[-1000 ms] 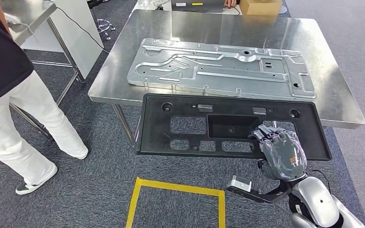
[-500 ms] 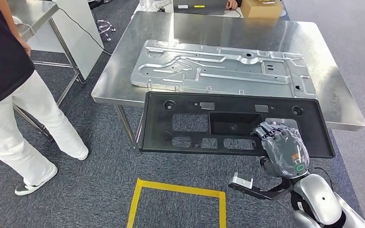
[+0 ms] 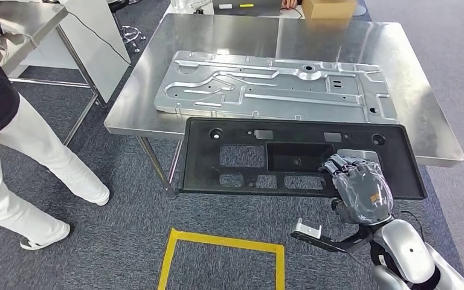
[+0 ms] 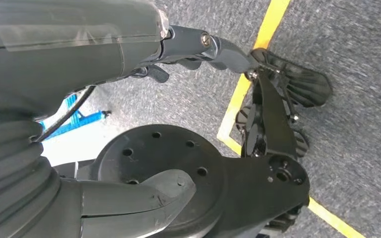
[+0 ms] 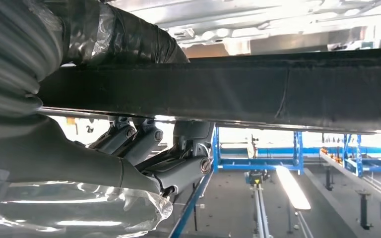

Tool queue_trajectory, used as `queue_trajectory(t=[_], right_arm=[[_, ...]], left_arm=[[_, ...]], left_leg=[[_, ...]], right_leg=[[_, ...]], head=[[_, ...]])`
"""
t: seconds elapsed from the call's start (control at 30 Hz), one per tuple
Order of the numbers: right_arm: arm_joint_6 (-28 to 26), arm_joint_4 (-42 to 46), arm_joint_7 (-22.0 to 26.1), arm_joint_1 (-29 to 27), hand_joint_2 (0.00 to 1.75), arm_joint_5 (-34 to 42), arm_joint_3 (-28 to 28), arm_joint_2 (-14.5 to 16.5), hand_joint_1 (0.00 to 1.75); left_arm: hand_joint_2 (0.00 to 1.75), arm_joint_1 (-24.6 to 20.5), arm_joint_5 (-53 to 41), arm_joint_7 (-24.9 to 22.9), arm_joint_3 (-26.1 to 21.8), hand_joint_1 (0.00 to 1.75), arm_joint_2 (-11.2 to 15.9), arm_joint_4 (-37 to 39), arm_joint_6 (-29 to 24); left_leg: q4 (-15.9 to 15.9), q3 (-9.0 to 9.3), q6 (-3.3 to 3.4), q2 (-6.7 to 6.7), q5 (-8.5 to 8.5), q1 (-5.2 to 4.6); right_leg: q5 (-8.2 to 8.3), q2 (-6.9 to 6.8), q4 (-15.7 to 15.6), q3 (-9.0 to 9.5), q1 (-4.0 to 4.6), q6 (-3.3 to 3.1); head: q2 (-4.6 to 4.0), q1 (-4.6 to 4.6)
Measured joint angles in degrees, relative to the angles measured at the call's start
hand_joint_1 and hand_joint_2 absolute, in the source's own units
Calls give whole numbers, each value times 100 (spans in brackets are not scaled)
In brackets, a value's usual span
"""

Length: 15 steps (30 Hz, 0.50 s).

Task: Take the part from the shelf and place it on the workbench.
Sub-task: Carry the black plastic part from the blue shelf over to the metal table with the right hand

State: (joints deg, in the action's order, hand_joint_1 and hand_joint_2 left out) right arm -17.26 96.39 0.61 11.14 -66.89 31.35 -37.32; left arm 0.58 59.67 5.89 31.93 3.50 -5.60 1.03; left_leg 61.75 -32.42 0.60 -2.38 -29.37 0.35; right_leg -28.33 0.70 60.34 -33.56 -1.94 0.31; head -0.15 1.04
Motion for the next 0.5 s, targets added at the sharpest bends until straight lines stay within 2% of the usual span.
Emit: queue_trajectory(t=[0.07,0.13,0.17,0.2,0.23,0.27,0.3,0.33,0.37,0.43,0.47,0.5], right_arm=[[9,2,-2,14,175,4,-1,0,175],[21,2,-2,16,175,5,2,1,175],[29,2,-1,16,175,5,4,1,175],[35,2,-1,17,175,5,5,1,175],[39,2,0,19,175,5,5,1,175],[42,2,0,20,175,5,5,1,175],[45,-1,-1,23,175,5,8,5,175],[47,-2,-1,29,175,5,10,9,175],[51,-4,-2,31,175,5,12,13,175],[68,-8,30,61,175,36,17,20,175],[86,-20,56,107,175,68,32,29,175],[105,-39,88,186,175,106,56,43,175]], left_arm=[[175,-21,0,7,0,0,-1,0,-8],[175,-26,0,12,0,0,-2,0,-15],[175,-16,0,13,0,0,-3,0,-17],[175,-4,0,13,0,0,-3,0,-19],[175,7,0,13,0,0,-3,0,-22],[175,18,0,13,0,0,0,1,-26],[175,26,0,13,0,0,7,2,-31],[175,26,0,13,0,0,12,3,-37],[175,24,-1,16,1,0,17,4,-39],[175,4,-4,59,3,0,8,0,-56],[175,-7,-5,86,4,0,-15,-14,-100],[175,-34,-5,112,4,0,-42,-32,-168]], left_leg=[[615,-349,-52,150,-225,11],[1274,-814,-73,201,-452,19],[1387,-957,-63,206,-450,20],[1286,-996,-38,206,-337,16],[1001,-943,3,206,-132,5],[602,-841,67,214,164,-17],[277,-753,127,222,387,-45],[34,-675,174,229,532,-74],[-100,-629,210,236,606,-98],[-212,-502,236,224,565,-111],[-283,-404,250,216,565,-103],[-352,-296,272,206,551,-96]], right_leg=[[-56,-46,-26,99,8,-52],[-134,-83,-32,180,21,-63],[-180,-92,-32,233,27,-62],[-232,-101,-34,301,35,-60],[-288,-111,-38,380,45,-56],[-349,-123,-50,453,52,-50],[-404,-131,-63,523,62,-34],[-448,-137,-86,576,66,-10],[-472,-138,-115,634,67,21],[-424,-137,-123,726,73,102],[-372,-135,-43,742,67,131],[-320,-130,136,676,60,152]], head=[[0,1],[0,2],[0,2],[0,3],[0,2],[0,2],[0,-1],[0,-2],[0,-2],[0,0],[0,-3],[0,-4]])
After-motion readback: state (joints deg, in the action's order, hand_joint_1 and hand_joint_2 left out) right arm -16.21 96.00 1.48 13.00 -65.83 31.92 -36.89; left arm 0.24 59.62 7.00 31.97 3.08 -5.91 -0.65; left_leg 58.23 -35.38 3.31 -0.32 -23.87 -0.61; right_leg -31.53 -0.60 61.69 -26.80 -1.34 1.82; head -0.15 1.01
